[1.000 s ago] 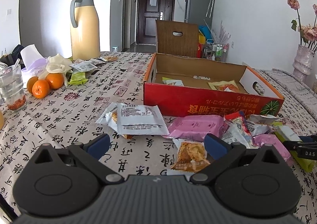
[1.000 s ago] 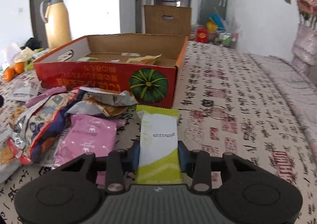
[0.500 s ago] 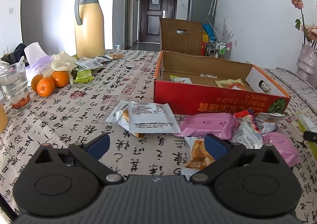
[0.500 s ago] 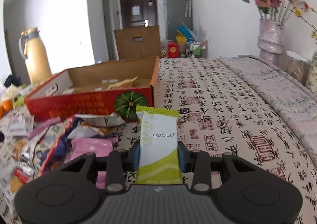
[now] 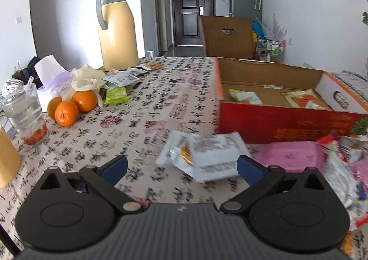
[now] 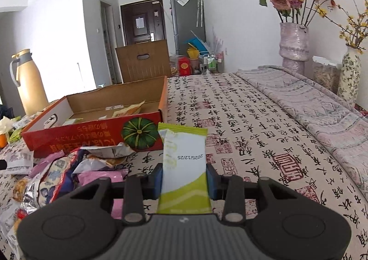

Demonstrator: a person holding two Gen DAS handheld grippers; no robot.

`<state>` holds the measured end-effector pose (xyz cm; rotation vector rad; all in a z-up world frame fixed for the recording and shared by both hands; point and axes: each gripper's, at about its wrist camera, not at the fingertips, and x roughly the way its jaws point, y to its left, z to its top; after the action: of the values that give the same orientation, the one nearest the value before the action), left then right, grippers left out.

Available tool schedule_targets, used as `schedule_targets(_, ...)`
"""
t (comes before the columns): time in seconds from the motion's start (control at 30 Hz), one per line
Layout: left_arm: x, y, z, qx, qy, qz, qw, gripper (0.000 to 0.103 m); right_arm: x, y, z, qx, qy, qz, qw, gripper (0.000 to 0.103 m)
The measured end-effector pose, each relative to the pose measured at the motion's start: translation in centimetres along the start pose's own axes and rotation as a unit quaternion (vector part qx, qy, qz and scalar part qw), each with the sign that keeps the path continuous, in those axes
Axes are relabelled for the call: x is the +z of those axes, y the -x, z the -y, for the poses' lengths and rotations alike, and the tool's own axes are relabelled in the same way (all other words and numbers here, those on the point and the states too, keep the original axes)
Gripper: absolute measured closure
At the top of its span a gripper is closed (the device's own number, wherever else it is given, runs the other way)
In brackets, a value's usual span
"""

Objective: Organize snacks
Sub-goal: 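Grasp a white printed packet with the left tool while the right tool holds the bar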

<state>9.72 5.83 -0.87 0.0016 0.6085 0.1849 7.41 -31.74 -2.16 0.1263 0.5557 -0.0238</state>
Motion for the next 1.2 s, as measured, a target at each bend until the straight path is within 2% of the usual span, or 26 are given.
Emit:
schedule_targets(0.27,1.3,-2.8,-3.6,0.057,0.009,-0.008,0.9983,0.000,0.3,-0.2,0.0,-0.020,-0.007,0.001,1.000,0.066)
schedule_targets(0.33,1.5,-3.6,-4.1,0.060,0.008,-0.013,0.9981,0.000,0.3,-0.3,-0.2,-0.021,-0.008,0.000,1.000,0.066)
schedule_targets(0.43,1.9,-4.7,-4.0,0.042,0.000,-0.020,0.9989,0.000,0.2,-0.4,-0.6,-0.022,-0.008,-0.002,1.000,0.066)
schedule_targets(0.57,2.4,-4.9,-3.3,-0.005,-0.006,-0.022,0.9997,0.000,0.2,-0.6,-1.1,-0.025,-0.006,-0.004,1.000,0.066)
schedule_targets(0.7,2.4,-5.6,-1.9,-0.043,-0.031,-0.032,0.9981,0.000,0.2,-0.8,-1.6,-0.028,-0.003,-0.007,1.000,0.066)
schedule_targets(0.87,1.8,-6.9,-0.5,-0.054,-0.053,-0.048,0.9960,0.001,0.2,-1.0,-1.9,-0.027,0.000,-0.010,1.000,0.066)
schedule_targets(0.9,1.7,-7.1,-0.4,-0.056,-0.054,-0.052,0.9956,0.005,0.1,-1.1,-1.9,-0.027,0.000,-0.011,1.000,0.066)
schedule_targets(0.97,1.5,-7.4,-0.4,-0.060,-0.056,-0.061,0.9947,0.020,0.1,-1.2,-1.9,-0.027,-0.001,-0.013,1.000,0.066)
schedule_targets(1.03,1.3,-7.5,-0.5,-0.078,-0.052,-0.066,0.9934,0.041,0.1,-1.3,-1.8,-0.026,-0.001,-0.014,1.000,0.066)
schedule_targets(1.1,1.3,-7.3,-0.4,-0.086,-0.055,-0.063,0.9927,0.054,0.1,-1.4,-1.8,-0.024,-0.002,-0.014,1.000,0.066)
schedule_targets(1.2,1.1,-6.8,-0.4,-0.083,-0.055,-0.056,0.9934,0.057,0.0,-1.4,-1.7,-0.022,-0.003,-0.015,1.000,0.066)
